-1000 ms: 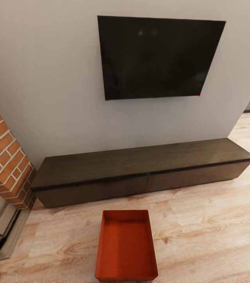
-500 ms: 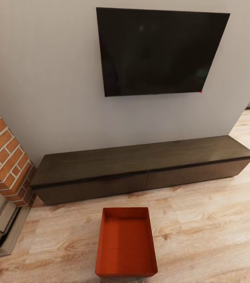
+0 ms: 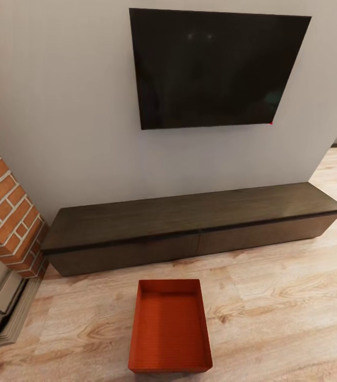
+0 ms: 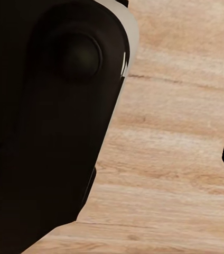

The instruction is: Move the two storage containers from the living room to the garage. In the garage, place one container on the floor and stack the other container on top of it (either order is fine).

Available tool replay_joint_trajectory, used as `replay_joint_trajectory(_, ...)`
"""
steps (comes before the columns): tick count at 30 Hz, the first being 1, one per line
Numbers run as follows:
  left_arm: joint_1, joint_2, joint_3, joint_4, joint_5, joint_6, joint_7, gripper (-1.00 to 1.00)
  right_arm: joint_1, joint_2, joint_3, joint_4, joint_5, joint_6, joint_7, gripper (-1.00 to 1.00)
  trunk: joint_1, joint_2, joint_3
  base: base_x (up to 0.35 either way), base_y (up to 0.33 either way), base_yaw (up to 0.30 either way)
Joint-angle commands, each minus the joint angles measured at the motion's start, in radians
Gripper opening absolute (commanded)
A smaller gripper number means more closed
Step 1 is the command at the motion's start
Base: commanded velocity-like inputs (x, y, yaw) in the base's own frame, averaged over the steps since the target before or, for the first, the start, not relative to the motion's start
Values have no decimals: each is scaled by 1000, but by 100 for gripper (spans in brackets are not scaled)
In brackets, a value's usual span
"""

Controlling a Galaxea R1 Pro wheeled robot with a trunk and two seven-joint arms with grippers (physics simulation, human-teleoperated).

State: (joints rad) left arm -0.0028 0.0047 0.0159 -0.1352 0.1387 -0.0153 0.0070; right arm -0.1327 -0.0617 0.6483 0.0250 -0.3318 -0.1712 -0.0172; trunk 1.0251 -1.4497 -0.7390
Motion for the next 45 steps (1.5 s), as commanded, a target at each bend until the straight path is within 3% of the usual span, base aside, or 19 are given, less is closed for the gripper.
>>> replay_joint_trajectory(1,0,0,1,0,7,-2,1,100,-1,0,8,3,-7,-5,0,100,0,0,-1,0,0,0)
replay_joint_trajectory(45,0,0,-2,-6,-1,2,2,100,-1,-2,20,-13,9,-9,-6,100,0,0,-1,0,0,0)
